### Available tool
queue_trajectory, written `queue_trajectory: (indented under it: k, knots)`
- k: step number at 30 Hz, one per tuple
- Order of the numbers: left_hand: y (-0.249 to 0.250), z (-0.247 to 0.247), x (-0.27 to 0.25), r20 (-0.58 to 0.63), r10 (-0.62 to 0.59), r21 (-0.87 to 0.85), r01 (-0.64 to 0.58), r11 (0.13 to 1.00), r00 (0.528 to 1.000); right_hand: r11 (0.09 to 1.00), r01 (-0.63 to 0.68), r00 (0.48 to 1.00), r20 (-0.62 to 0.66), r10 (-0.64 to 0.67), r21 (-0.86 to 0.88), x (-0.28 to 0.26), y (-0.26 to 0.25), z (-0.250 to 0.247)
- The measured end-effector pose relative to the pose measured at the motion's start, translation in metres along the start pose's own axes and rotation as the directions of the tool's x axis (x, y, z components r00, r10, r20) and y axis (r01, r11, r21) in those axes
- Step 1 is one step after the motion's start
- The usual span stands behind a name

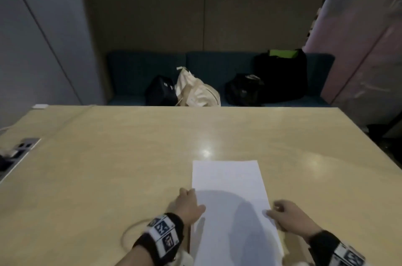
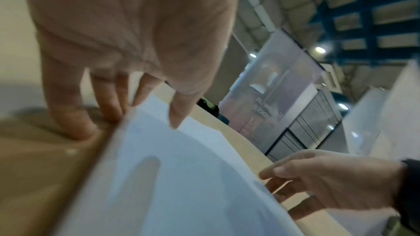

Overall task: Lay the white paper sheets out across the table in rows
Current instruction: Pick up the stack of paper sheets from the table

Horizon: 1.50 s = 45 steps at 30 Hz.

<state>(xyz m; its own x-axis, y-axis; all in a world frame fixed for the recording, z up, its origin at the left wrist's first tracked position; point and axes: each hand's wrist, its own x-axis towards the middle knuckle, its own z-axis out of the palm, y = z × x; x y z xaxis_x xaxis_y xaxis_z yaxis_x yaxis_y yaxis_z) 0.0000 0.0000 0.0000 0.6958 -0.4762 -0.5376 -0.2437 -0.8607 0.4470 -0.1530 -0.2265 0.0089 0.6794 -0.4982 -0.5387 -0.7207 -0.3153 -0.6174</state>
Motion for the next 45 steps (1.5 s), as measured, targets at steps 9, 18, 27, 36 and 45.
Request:
queue_trajectory:
  k: [9, 18, 27, 36, 45]
  knots:
    - [0.012, 0.003, 0.006, 0.018, -0.04, 0.008, 0.04, 0.999, 0.999, 1.0, -0.022, 0.999, -0.023, 0.022, -0.013, 0.007, -0.012, 0.017]
    - [0.006, 0.005, 0.003, -0.009, -0.053, -0.283, 0.048, 0.958, 0.999, 0.956, 0.219, 0.963, -0.198, -0.181, 0.193, -0.011, -0.02, 0.023]
    - [0.033, -0.014, -0.007, 0.156, 0.195, -0.805, 0.01, 0.593, 0.968, 0.718, 0.396, 0.917, -0.204, -0.342, 0.573, -0.03, -0.046, -0.05]
    - [0.08, -0.02, -0.007, -0.172, 0.228, -0.774, -0.275, 0.571, 0.958, 0.809, 0.417, 0.813, -0.567, -0.128, 0.414, 0.001, -0.04, -0.074]
    - [0.11, -0.014, 0.003, -0.292, 0.167, -0.836, -0.336, 0.433, 0.942, 0.769, 0.427, 0.757, -0.653, -0.017, 0.475, 0.014, -0.024, -0.093]
